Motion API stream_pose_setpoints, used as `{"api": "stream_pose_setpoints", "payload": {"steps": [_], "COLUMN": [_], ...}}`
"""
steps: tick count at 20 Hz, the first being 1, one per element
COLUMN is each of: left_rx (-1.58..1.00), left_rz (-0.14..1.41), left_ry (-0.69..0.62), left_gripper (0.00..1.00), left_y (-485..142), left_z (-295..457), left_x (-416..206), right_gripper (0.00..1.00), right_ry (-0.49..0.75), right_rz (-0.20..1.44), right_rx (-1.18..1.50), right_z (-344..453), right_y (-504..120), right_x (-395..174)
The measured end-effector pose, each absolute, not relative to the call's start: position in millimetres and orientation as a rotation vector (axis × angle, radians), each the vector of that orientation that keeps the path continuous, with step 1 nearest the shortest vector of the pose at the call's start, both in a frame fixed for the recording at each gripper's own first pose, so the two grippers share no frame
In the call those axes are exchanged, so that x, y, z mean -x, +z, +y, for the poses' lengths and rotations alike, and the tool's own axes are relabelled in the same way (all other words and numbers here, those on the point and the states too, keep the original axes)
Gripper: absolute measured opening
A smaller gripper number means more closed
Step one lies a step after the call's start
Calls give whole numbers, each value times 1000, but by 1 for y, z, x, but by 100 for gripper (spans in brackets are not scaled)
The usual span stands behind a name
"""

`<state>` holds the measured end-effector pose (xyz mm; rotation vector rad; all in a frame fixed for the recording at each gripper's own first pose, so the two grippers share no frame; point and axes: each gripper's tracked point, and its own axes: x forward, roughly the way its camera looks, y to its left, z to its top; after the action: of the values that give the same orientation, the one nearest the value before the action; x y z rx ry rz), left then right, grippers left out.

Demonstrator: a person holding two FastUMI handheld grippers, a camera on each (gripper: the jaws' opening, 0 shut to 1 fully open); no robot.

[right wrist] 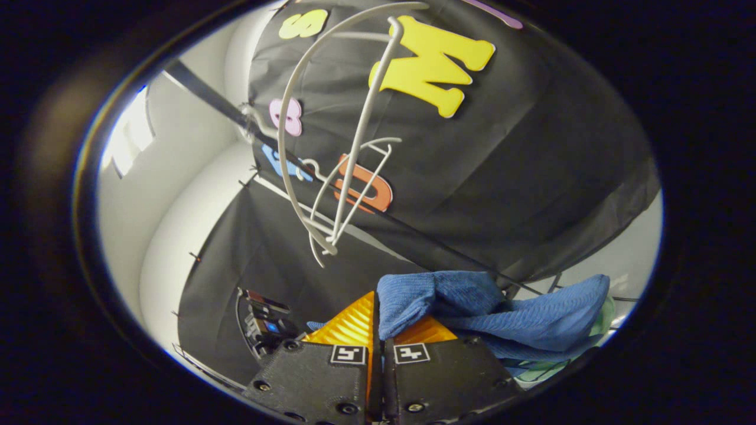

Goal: Grasp the clothes on the hanger with both hands and then place them into the laundry hamper below.

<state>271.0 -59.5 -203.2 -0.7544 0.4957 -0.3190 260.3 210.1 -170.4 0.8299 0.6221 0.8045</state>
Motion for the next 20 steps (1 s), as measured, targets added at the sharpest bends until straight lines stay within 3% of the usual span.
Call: {"api": "stream_pose_setpoints", "payload": {"steps": [12,20], "left_rx": [705,640], "left_rz": [791,996], "left_ry": [-138,-29], "left_gripper": [7,7], "left_y": [-362,-464], "left_z": [-60,-63], "left_x": [-228,-194], "right_gripper": [5,5], "right_ry": [523,441], "right_rz": [918,1081], "right_rx": [-381,-178], "right_z": [201,193], "right_y": [-336,-409], "right_x": [-237,-214]}}
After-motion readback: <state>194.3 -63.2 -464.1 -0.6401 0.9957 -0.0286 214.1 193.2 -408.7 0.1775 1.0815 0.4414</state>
